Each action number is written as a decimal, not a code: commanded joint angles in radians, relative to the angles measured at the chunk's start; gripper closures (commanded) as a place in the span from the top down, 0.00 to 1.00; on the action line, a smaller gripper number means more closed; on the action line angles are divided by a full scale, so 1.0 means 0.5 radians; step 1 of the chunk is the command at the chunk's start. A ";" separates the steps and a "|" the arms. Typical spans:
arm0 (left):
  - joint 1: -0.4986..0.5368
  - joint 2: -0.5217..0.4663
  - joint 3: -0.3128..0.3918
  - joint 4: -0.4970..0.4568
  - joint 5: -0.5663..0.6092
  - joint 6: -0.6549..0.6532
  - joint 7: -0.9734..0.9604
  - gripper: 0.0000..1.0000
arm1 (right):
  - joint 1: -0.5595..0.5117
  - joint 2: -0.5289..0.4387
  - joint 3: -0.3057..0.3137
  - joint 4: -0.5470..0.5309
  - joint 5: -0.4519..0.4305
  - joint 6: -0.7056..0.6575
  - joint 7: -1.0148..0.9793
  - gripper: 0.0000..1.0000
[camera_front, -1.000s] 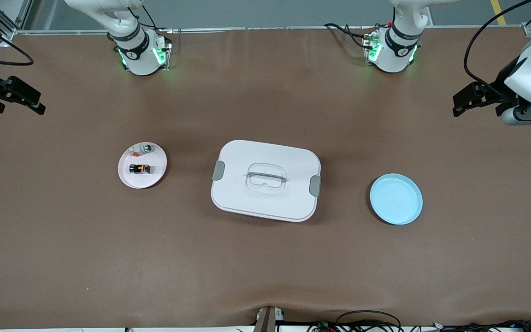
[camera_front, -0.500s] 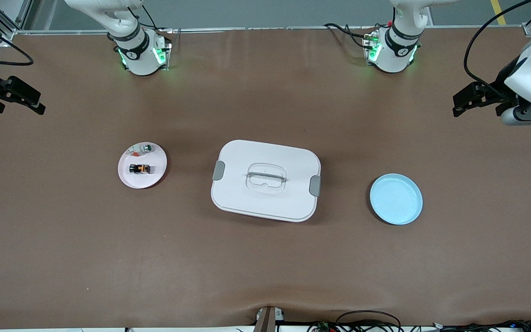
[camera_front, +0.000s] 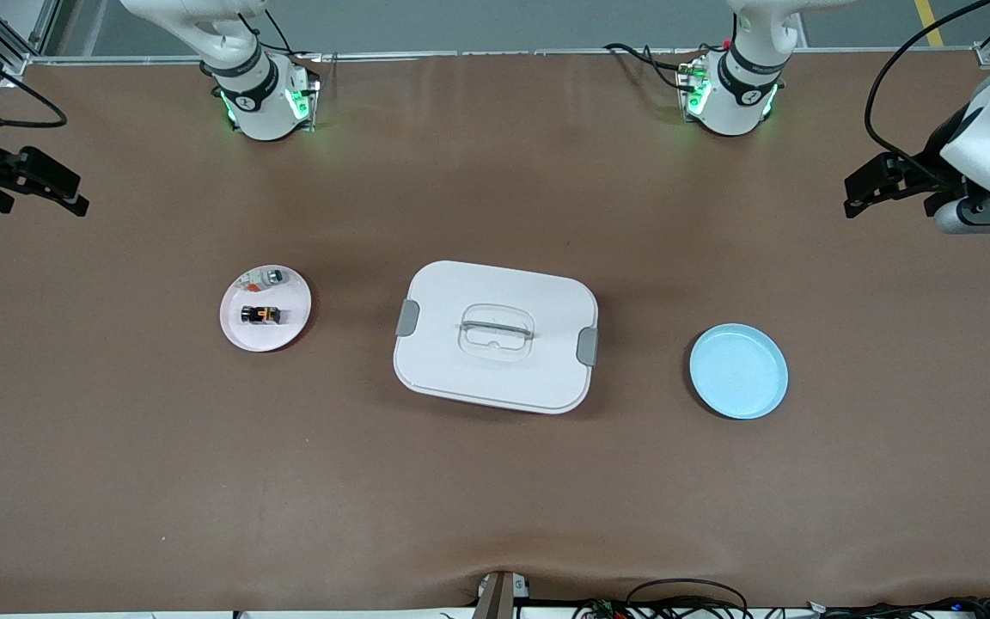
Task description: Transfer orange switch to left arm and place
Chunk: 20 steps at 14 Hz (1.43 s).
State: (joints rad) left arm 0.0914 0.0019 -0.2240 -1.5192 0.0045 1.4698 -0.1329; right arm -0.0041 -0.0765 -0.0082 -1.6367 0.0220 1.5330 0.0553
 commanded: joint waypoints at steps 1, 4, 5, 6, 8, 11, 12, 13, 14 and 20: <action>-0.002 0.002 0.000 0.019 0.009 0.003 -0.007 1.00 | 0.008 0.018 -0.005 -0.077 -0.007 0.011 0.024 1.00; -0.005 0.002 0.000 0.019 0.009 0.003 -0.007 1.00 | 0.011 0.021 -0.005 -0.107 -0.025 -0.007 0.006 1.00; -0.005 0.002 0.000 0.019 0.012 0.003 -0.007 1.00 | 0.014 0.030 -0.002 -0.147 -0.022 -0.001 0.000 1.00; -0.005 0.002 0.000 0.019 0.009 0.003 -0.007 1.00 | 0.020 0.052 -0.002 -0.184 -0.022 0.026 0.000 1.00; -0.005 0.002 0.000 0.019 0.009 0.003 -0.007 1.00 | 0.011 0.110 -0.005 -0.215 -0.001 0.106 -0.006 1.00; -0.005 0.002 0.000 0.019 0.009 0.003 -0.007 1.00 | 0.002 0.159 -0.005 -0.380 -0.001 0.397 -0.128 1.00; -0.005 0.002 -0.003 0.019 0.009 0.003 -0.007 1.00 | -0.019 0.171 -0.008 -0.441 -0.001 0.495 -0.193 1.00; -0.005 0.002 0.000 0.019 0.009 0.003 -0.007 1.00 | -0.032 0.187 -0.008 -0.500 -0.001 0.572 -0.218 1.00; -0.005 0.002 0.000 0.019 0.009 0.000 -0.007 1.00 | -0.035 0.199 -0.008 -0.543 -0.001 0.624 -0.221 1.00; -0.002 0.002 -0.003 0.019 0.009 0.003 -0.007 1.00 | -0.010 0.276 -0.008 -0.856 0.002 1.035 -0.218 1.00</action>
State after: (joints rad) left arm 0.0913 0.0019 -0.2242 -1.5190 0.0046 1.4698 -0.1329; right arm -0.0087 0.0616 -0.0155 -2.0192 0.0220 1.9933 -0.0453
